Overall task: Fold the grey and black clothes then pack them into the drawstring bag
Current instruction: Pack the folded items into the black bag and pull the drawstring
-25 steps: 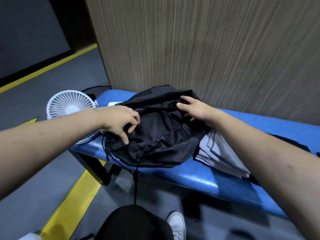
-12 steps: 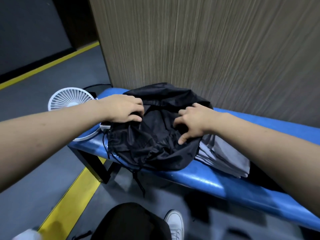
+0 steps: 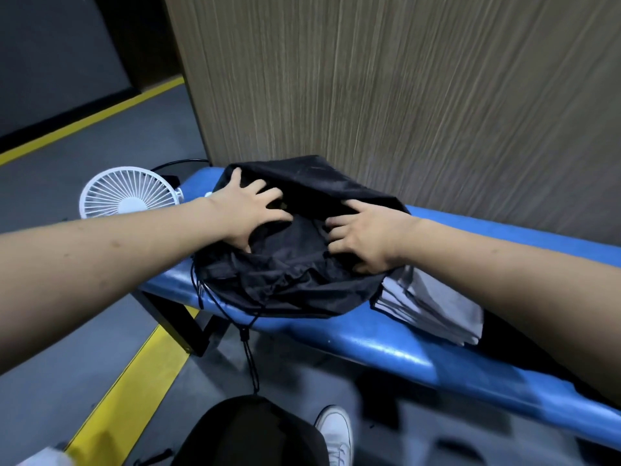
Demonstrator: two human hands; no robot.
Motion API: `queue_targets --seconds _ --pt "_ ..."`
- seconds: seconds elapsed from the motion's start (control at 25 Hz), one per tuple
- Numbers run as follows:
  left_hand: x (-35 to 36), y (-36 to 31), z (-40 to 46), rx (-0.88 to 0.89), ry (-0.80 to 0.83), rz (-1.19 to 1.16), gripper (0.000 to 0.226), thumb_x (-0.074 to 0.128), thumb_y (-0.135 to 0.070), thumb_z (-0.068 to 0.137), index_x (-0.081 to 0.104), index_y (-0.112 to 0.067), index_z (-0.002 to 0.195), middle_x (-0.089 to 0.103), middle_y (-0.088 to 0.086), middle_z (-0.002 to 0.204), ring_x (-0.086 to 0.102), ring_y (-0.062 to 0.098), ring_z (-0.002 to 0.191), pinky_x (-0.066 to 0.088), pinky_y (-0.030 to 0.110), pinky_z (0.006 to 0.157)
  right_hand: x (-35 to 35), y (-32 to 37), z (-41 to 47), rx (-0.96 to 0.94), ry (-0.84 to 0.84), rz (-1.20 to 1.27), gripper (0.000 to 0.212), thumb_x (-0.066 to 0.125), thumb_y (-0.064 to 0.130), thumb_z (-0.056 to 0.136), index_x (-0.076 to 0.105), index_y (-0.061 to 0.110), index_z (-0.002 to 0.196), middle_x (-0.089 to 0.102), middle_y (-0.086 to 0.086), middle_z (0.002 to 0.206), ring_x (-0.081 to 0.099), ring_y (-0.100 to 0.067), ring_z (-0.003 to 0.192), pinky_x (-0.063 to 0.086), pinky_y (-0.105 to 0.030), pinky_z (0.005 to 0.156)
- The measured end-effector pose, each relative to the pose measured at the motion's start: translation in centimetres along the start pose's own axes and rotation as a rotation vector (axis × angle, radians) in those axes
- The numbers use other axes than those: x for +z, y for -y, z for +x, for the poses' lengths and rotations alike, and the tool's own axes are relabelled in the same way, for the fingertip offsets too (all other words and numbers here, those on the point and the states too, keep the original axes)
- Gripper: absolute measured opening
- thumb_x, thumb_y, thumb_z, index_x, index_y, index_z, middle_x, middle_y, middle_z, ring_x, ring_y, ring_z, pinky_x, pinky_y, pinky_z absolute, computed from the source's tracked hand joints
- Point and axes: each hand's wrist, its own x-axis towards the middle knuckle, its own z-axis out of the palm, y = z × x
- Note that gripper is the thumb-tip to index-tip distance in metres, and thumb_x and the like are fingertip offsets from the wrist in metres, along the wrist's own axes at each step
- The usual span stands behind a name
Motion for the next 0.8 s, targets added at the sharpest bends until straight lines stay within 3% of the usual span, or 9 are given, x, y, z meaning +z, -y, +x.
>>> queue_targets --seconds 0.2,0.36,0.48,0.6,0.8 --pt "0.9 1.8 0.9 -0.006 0.165 -0.005 0.091 0.064 -0.036 0.085 0.008 -0.042 0.156 0.010 -0.002 0.160 0.008 0.023 0.149 0.011 0.069 0.114 0.7 -2.6 -2.0 0.163 0.189 0.007 0.052 0.043 0.054 0.097 0.045 0.026 0.142 0.052 0.003 0.142 0.040 -0.020 0.138 0.033 -0.036 0.107" --pt "1.5 3.5 1.4 0.062 0.213 -0.201 0.084 0.059 -0.022 0.088 0.014 -0.044 0.155 0.012 -0.008 0.160 0.006 0.012 0.150 0.001 0.059 0.120 1.4 -3.4 -2.2 0.172 0.185 0.110 0.050 0.045 0.050 0.097 0.049 0.025 0.140 0.057 0.000 0.133 0.048 -0.023 0.129 0.041 -0.035 0.101" --pt "2.2 3.5 1.6 0.095 0.166 -0.397 0.083 0.069 -0.032 0.083 0.025 -0.044 0.152 0.019 -0.009 0.157 0.020 0.014 0.148 0.013 0.048 0.121 1.8 -3.1 -2.2 0.197 0.073 0.261 0.038 0.057 0.040 0.092 0.055 0.022 0.126 0.058 -0.001 0.120 0.057 -0.026 0.115 0.048 -0.039 0.093" --pt "1.3 3.5 1.7 0.135 0.089 -0.542 0.075 0.078 -0.034 0.078 0.043 -0.038 0.144 0.038 -0.006 0.146 0.039 0.016 0.137 0.032 0.032 0.111 0.9 -2.4 -1.9 0.246 -0.021 0.454 0.036 0.056 0.022 0.087 0.059 0.026 0.123 0.063 0.001 0.119 0.059 -0.025 0.110 0.049 -0.038 0.090" --pt "-1.6 4.2 0.5 0.152 -0.162 -0.530 0.032 0.065 -0.035 0.092 0.063 -0.037 0.123 0.061 -0.013 0.120 0.053 0.014 0.111 0.044 0.035 0.097 -0.9 -1.4 -1.3 0.230 -0.181 0.552 0.029 0.050 0.026 0.091 0.063 0.032 0.115 0.068 0.004 0.114 0.062 -0.022 0.103 0.051 -0.040 0.088"
